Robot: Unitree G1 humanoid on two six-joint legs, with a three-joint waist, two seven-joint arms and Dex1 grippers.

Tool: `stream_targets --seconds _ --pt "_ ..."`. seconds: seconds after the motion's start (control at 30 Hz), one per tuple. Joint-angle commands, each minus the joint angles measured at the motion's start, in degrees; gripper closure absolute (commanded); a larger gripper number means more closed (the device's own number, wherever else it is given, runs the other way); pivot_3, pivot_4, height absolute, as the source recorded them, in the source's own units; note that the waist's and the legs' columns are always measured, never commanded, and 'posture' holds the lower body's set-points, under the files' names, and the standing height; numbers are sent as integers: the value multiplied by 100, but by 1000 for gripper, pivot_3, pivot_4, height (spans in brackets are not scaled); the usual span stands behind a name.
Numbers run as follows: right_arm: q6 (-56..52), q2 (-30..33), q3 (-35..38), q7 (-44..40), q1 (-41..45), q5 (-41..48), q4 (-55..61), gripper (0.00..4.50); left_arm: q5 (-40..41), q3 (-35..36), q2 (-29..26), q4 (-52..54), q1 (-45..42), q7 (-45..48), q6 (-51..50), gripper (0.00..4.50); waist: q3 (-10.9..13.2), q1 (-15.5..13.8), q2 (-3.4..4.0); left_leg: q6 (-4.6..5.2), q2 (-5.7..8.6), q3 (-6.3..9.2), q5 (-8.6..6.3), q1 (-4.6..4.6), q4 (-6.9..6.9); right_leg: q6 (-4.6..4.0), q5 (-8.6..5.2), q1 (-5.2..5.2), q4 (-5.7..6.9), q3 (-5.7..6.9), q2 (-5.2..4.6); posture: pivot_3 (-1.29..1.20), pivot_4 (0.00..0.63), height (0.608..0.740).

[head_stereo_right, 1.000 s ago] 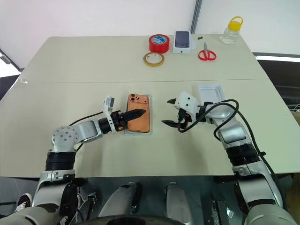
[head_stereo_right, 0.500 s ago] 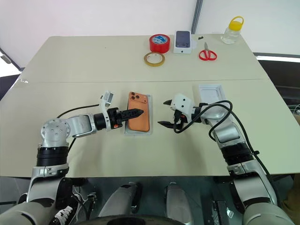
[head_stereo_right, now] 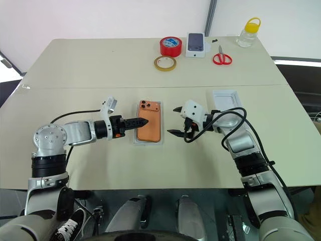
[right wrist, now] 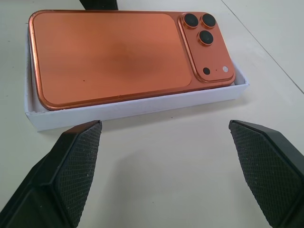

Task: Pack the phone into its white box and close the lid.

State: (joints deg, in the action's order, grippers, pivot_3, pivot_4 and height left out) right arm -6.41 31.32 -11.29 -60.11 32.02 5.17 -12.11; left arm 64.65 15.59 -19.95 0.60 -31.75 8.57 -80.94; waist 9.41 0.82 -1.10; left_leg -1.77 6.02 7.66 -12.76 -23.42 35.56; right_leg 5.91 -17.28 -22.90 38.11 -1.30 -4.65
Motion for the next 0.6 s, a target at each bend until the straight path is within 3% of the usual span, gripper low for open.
stream_targets --seconds 0.03,0.27,0.33,0.43,0.5,0.57,0.6 --pt "124 -51 34 24 77 19 93 0 190 285 -60 366 -100 -108 -63 865 0 1 0 0 0 0 0 0 0 0 0 0 0 0 0 0 150 740" --pt "177 -114 73 58 223 -3 -70 0 -127 422 -404 649 41 -112 183 865 -1 5 1 -1 0 0 0 1 3 0 0 1 2 0 1 0 150 740" --pt "131 -128 71 4 237 36 -95 0 -109 581 -429 616 68 -21 361 1378 -1 2 1 -1 0 0 0 1 3 0 0 1 2 0 1 0 150 740" --pt "38 -166 103 5 271 94 -127 834 -1056 -92 -973 933 355 418 1175 2561 -1 22 1 -1 0 -1 0 1 3 0 0 1 1 0 0 0 150 740" --pt "289 -147 -7 175 296 -198 -281 1835 -1978 -709 -1309 848 505 612 1974 3640 -1 29 4 -2 -1 -5 1 3 -4 -1 0 -1 2 -6 1 0 150 740" --pt "377 -180 -50 232 296 -281 -347 2835 -2336 -1074 -1416 824 503 761 2223 4500 -1 -4 4 -3 -1 -5 1 4 -6 -2 0 -1 2 -5 2 0 150 740" --pt "376 -211 -56 243 296 -284 -357 3383 -2471 -1275 -1463 876 483 846 2247 4500 0 -22 4 -3 0 -6 1 4 -6 -2 0 0 1 -6 1 0 150 740"
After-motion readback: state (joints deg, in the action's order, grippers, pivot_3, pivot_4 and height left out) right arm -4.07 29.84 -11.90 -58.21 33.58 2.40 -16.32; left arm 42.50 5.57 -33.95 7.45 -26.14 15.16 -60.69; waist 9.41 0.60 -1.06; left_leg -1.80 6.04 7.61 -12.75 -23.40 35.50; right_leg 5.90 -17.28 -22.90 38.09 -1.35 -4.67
